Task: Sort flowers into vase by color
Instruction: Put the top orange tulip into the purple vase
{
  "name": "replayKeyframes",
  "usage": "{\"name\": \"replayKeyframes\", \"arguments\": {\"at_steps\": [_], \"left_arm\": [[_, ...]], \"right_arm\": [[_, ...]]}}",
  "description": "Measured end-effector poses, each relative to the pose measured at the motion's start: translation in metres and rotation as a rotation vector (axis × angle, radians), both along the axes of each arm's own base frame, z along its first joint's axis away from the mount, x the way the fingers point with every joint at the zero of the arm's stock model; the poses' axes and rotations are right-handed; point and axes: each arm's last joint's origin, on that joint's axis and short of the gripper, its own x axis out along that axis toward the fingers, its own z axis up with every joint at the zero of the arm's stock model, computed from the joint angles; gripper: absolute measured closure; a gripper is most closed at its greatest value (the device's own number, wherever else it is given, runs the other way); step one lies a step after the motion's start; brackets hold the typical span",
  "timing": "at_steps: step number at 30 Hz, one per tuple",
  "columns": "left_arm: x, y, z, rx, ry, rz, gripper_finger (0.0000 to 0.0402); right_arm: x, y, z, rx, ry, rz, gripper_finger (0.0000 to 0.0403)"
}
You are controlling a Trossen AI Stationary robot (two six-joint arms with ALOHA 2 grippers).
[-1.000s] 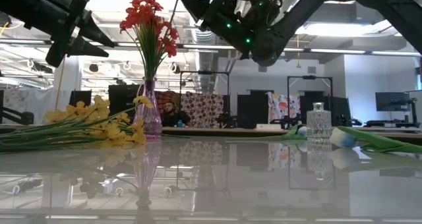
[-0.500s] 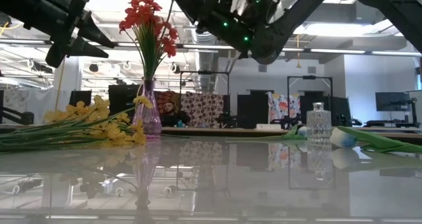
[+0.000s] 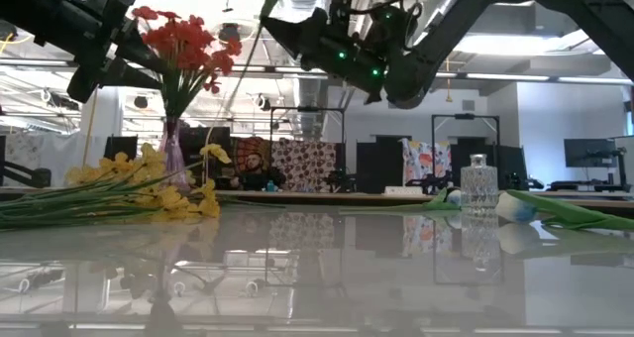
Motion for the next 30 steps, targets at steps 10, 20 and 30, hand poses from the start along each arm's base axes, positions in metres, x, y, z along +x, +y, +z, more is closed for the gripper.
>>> {"name": "replayKeyframes", "arguments": {"at_steps": [10,20,30], "left_arm": [[-0.001,0.0,-0.01,0.007,0.125,-0.003,0.0259],[0.014,0.003,-0.032,0.093,0.409,0.114,0.0139],[0.024,0.015,-0.041,0.207,0.605,0.201,0.0082]], "right_arm": [[0.0,0.011,0.008,0.023,-0.066,0.051,0.0389],[0.001,0.015,0.007,0.026,-0.065,0.062,0.0387],[0.001,0.015,0.007,0.046,-0.058,0.079,0.0386]]}}
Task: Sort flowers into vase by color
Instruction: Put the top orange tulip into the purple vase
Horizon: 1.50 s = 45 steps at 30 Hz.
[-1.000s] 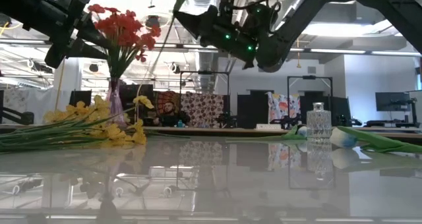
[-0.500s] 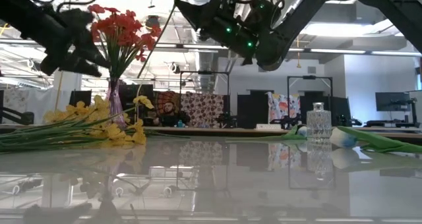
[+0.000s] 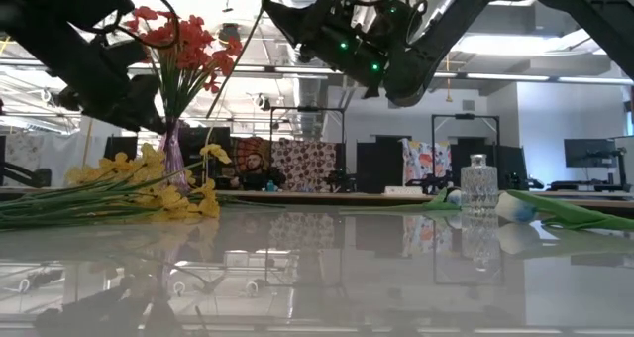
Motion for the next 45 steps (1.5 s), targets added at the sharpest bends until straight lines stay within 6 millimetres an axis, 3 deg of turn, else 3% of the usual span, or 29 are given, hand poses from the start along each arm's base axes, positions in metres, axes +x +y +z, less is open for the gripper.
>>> {"name": "replayKeyframes", "arguments": {"at_steps": [7,13,18,23,32,45], "left_arm": [[0.013,0.011,-0.001,0.031,-0.031,-0.142,0.0081],[0.009,0.025,-0.014,0.067,-0.094,-0.055,0.0081],[0.011,0.028,-0.017,0.039,-0.145,-0.17,0.0088],[0.012,0.029,-0.018,0.033,-0.127,-0.214,0.0148],[0.011,0.031,-0.018,0.014,-0.126,-0.256,0.0319],[0.012,0.03,-0.019,-0.041,-0.177,-0.264,0.032]], "right_arm": [[0.001,-0.001,-0.001,0.008,0.017,0.005,0.0385],[0.001,-0.001,-0.001,0.006,0.019,0.013,0.0385],[0.001,-0.001,0.0,0.011,0.019,0.019,0.0385],[0.009,-0.002,0.012,0.009,0.018,0.023,0.0385],[0.023,0.016,0.026,-0.091,0.003,0.007,0.0385],[0.029,0.035,0.025,-0.237,-0.034,-0.134,0.0386]]}}
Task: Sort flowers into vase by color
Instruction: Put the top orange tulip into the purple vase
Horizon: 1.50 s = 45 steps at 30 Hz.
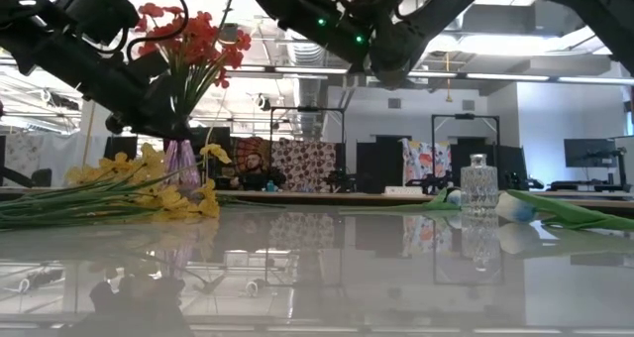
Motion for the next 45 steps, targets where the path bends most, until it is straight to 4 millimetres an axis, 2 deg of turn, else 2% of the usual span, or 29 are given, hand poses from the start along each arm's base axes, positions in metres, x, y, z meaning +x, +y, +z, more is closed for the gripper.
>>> {"name": "replayKeyframes", "arguments": {"at_steps": [6,20,32,35,39,45], "left_arm": [[0.002,-0.001,0.002,-0.039,-0.055,-0.039,0.032],[0.002,-0.001,0.002,-0.048,-0.066,-0.047,0.0319],[0.002,-0.001,0.002,-0.042,-0.061,-0.05,0.0318],[0.003,-0.001,0.003,-0.04,-0.065,-0.054,0.0318],[0.003,-0.001,0.003,-0.04,-0.067,-0.057,0.0317],[0.003,-0.001,0.003,-0.035,-0.063,-0.061,0.0317]], "right_arm": [[0.003,0.006,-0.002,-0.002,0.018,-0.018,0.0387],[0.005,0.006,-0.006,-0.004,0.063,-0.049,0.0388],[0.007,0.011,-0.001,0.007,0.038,-0.06,0.0388],[0.015,0.012,-0.007,0.015,0.039,-0.054,0.0388],[0.027,0.009,-0.024,0.063,0.069,-0.063,0.0388],[0.028,0.007,-0.023,0.052,0.117,-0.116,0.0388]]}}
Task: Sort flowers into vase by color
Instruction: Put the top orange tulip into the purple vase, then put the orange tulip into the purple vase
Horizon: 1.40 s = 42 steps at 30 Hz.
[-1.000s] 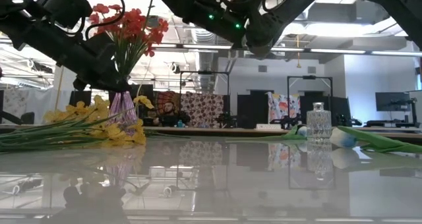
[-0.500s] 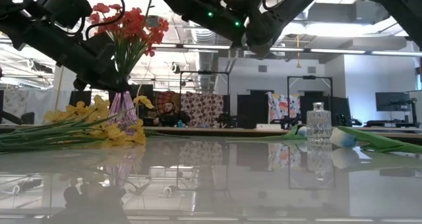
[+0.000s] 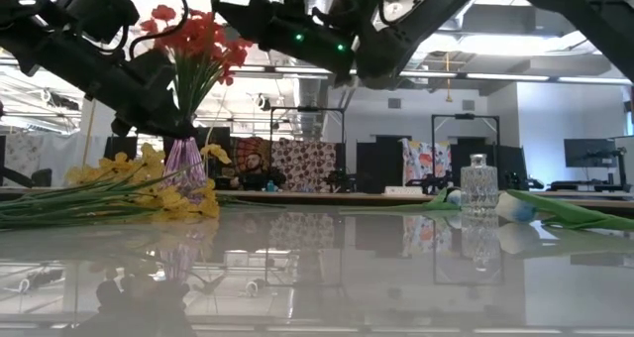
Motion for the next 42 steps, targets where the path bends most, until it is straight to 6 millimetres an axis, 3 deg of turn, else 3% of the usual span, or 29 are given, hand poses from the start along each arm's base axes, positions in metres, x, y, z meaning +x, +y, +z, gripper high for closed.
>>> {"name": "replayKeyframes", "arguments": {"at_steps": [6,13,22,29,35,42], "left_arm": [[0.0,0.0,0.0,0.042,0.036,-0.019,0.0317],[0.0,0.0,0.0,0.071,0.061,-0.033,0.0317],[0.0,0.0,0.0,0.091,0.078,-0.048,0.0317],[0.0,0.0,0.0,0.097,0.081,-0.039,0.0299],[-0.001,0.001,0.001,0.121,0.113,-0.036,0.021],[0.001,0.0,0.023,0.082,0.237,-0.102,0.0128]], "right_arm": [[0.005,-0.004,-0.013,0.169,0.163,0.043,0.0388],[0.005,-0.011,-0.022,0.193,0.261,0.018,0.0384],[0.014,-0.012,-0.066,0.269,0.433,-0.003,0.0382],[0.012,-0.013,-0.06,0.435,0.47,-0.015,0.035],[-0.002,-0.009,-0.025,0.548,0.606,0.097,0.0296],[-0.024,-0.003,0.005,0.614,0.767,0.143,0.0215]]}}
